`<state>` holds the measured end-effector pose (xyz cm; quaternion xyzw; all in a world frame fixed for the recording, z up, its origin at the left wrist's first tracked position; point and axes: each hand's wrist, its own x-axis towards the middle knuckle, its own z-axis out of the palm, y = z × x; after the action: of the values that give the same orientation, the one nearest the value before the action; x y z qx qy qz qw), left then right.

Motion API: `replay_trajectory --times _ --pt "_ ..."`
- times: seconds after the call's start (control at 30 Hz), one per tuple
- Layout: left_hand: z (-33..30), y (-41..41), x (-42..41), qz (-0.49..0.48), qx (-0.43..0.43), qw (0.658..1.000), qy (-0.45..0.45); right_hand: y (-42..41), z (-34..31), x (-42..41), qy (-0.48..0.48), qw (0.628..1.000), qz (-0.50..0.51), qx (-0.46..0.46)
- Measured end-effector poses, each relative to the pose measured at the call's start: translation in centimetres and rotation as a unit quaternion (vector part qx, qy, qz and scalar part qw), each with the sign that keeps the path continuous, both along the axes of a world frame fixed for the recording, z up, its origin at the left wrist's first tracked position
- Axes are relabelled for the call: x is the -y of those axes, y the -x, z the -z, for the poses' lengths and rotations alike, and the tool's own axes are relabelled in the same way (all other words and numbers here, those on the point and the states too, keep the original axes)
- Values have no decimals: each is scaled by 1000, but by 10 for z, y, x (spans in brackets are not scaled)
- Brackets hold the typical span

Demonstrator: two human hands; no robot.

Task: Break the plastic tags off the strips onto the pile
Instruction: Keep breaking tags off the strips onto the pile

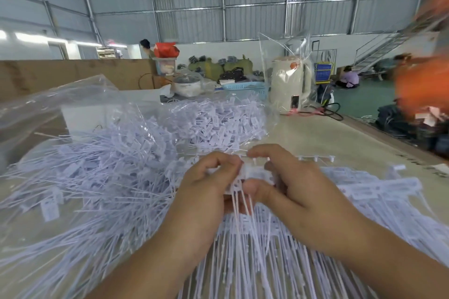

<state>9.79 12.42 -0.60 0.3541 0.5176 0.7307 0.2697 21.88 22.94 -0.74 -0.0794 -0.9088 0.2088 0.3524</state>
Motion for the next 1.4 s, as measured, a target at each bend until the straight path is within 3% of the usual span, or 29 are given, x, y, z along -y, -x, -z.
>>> replay_trajectory --times 0.27,0.63,0.93,1.03,1.2,1.4 --pt "4 7 2 76 -93 992 26 0 -1 7 -32 997 -20 75" --pt "4 18 1 27 -161 983 85 -8 -9 -4 -18 990 64 127" --pt "0 19 7 104 -138 983 59 -3 -5 -1 54 994 -56 80" --pt "-3 23 9 106 -155 980 68 -5 -8 -1 58 990 -78 101" --pt "-4 29 11 77 -142 984 82 -11 -13 -7 -58 982 32 176" --pt "-1 21 6 40 -114 992 36 -8 -10 -9 -35 989 51 133"
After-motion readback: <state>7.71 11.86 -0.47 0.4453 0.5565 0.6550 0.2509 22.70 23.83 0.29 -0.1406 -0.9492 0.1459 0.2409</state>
